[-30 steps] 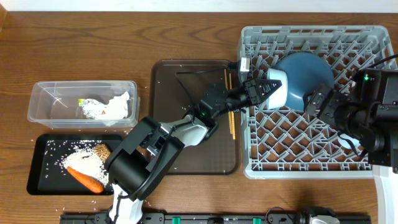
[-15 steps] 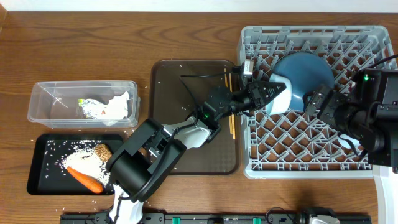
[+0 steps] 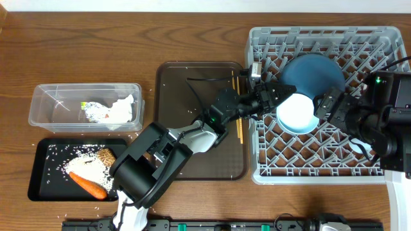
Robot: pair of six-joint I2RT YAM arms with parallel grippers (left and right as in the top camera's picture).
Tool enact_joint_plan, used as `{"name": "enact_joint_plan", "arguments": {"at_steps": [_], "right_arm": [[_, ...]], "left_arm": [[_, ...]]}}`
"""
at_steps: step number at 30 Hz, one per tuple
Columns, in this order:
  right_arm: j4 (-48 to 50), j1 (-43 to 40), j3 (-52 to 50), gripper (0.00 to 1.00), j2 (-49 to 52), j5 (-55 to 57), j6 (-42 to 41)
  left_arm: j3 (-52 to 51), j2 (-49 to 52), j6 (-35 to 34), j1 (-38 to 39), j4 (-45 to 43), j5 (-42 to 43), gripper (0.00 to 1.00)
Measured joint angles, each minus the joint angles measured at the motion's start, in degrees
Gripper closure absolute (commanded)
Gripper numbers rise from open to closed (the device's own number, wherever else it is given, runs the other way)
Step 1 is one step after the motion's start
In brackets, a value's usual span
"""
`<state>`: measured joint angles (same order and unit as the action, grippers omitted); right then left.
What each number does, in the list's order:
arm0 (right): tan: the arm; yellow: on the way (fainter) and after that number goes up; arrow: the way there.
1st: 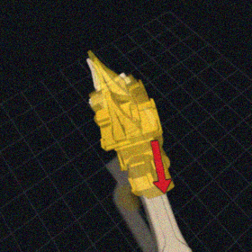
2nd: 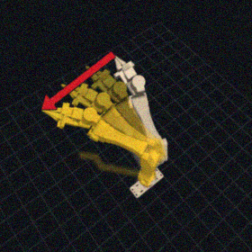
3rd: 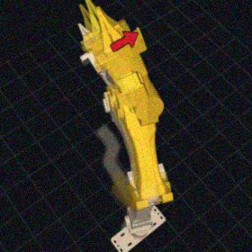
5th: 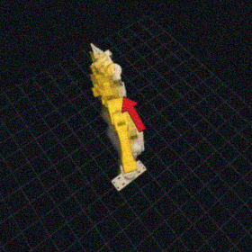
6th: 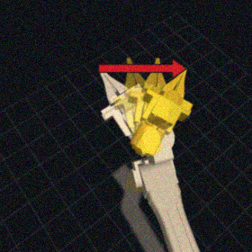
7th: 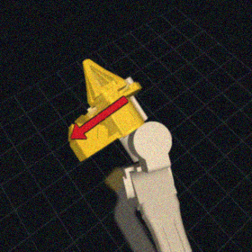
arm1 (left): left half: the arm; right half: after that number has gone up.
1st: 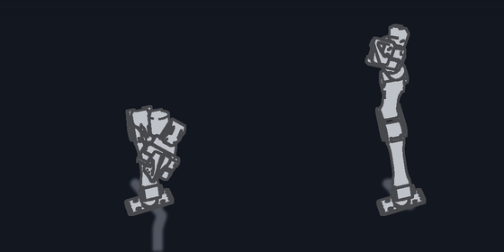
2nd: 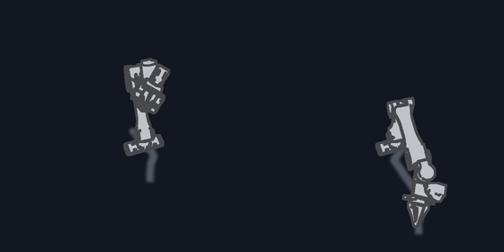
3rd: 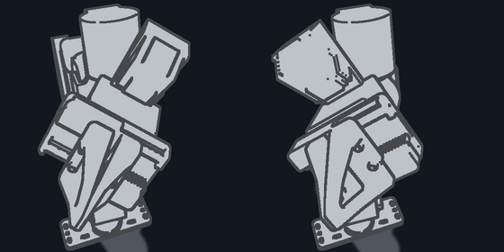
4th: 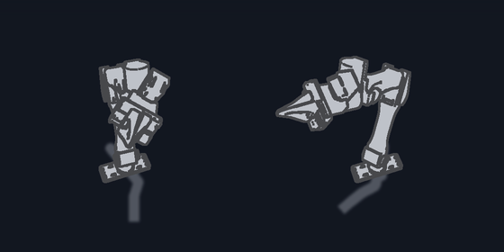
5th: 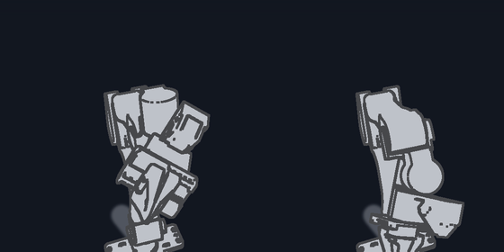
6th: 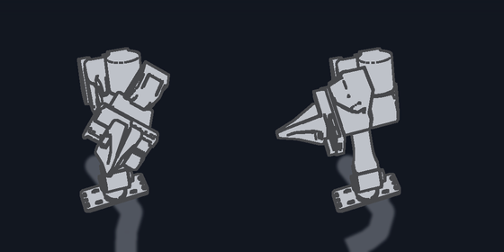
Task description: Sort waste into correct bins and load items into the dishwasher rack
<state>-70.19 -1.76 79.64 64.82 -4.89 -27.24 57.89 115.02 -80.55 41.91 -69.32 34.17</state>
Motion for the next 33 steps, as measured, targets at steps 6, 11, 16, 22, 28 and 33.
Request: {"name": "enact_joint_plan", "arguments": {"at_steps": [6,11,16,22,28,33], "right_arm": [[-0.3,0.0,0.0,0.01,0.0,0.5,0.1],[-0.5,0.0,0.0,0.05,0.0,0.7,1.8],[-1.3,0.0,0.0,0.06,0.0,0.7,2.8],[-1.4,0.0,0.0,0.09,1.2,0.9,3.3],[-1.3,-1.2,0.1,0.26,8.1,1.0,3.9],[-1.1,-3.5,0.1,0.38,15.5,0.8,3.8]], "left_arm": [[0.0,0.0,4.8,-2.9,-0.2,5.6,0.43],[0.0,-0.6,8.5,-8.2,0.8,11.2,0.35],[0.5,-7.1,16.1,-13.8,19.9,16.1,0.02],[2.8,-22.4,34.2,-19.0,67.8,10.1,0.02],[8.5,-36.4,47.3,-24.8,100.0,-2.6,0.02],[13.6,-47.2,54.4,-32.0,120.3,-16.3,0.02]]}}
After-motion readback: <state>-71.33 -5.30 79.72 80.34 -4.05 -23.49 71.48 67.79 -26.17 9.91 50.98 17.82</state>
